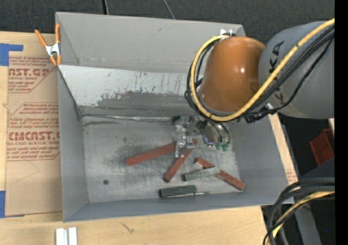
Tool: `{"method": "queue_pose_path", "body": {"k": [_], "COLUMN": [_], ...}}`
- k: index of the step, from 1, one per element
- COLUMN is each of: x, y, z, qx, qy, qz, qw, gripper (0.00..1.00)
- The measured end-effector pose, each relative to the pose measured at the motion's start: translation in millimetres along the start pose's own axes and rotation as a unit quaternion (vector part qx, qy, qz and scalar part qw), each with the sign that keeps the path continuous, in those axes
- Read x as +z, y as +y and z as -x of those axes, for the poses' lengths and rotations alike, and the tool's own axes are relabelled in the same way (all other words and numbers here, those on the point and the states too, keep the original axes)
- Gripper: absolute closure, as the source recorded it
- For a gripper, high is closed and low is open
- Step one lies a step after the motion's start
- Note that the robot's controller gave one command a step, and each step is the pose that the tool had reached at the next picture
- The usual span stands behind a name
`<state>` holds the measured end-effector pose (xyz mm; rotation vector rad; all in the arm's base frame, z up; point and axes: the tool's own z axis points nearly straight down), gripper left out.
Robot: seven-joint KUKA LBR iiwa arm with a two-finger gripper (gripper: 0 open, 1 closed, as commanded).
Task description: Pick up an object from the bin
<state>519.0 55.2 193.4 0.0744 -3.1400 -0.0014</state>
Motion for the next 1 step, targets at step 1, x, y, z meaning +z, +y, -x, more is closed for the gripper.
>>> {"method": "queue_pose_path", "body": {"k": [1], "x": [-30.8], "y": [-3.8], "z": [3.0], "qx": [-0.013], "qy": [-0.0015], "qz": [0.0], "qw": [0.9999], "gripper": [1.0]}}
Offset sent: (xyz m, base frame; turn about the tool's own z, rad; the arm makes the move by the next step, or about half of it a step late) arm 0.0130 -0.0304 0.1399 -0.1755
